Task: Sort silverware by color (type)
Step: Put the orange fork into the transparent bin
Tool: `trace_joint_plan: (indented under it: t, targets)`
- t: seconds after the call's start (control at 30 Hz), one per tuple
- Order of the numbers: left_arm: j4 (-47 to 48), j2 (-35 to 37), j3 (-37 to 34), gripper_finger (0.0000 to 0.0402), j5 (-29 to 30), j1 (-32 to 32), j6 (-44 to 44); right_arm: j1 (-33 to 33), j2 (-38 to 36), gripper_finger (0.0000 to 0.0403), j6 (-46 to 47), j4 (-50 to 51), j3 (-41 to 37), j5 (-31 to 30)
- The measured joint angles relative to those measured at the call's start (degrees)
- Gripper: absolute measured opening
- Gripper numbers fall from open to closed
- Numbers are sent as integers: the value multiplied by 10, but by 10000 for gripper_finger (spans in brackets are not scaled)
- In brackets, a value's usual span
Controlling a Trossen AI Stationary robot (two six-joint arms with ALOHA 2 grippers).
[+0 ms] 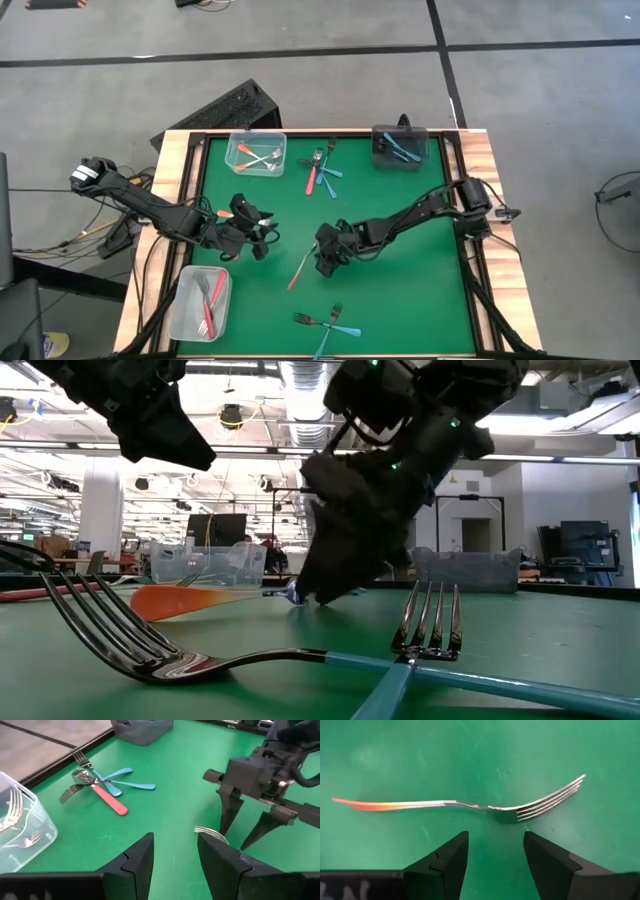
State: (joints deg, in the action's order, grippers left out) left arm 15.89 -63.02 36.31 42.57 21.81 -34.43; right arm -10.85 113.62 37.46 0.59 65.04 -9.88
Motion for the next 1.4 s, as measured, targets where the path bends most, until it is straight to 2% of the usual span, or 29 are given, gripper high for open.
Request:
trace_joint_plan:
  t: [0.17, 0.5, 0.7, 0.87, 1.03, 1.17, 1.4]
  targets:
    - [1, 0, 0, 139, 1, 0, -5, 0, 4, 212, -36, -10, 1, -6]
    - [2, 0, 0, 139, -1, 0, 2, -13, -51, 203, -277, 20, 16, -5]
    - [-3, 0, 0, 139, 4, 0, 3, -1, -39, 202, -442, -12, 19, 11]
    - [0, 0, 0, 139, 1, 0, 3, 25, -7, 202, -455, -9, 19, 45]
    - [1, 0, 0, 139, 0, 1, 3, 43, 1, 197, -457, 10, 19, 54]
    - [-4, 0, 0, 139, 1, 1, -5, 43, -1, 161, -457, 26, 20, 54]
    - [-7, -26, 0, 139, 1, 1, -42, 39, -1, 44, -454, 38, 20, 71]
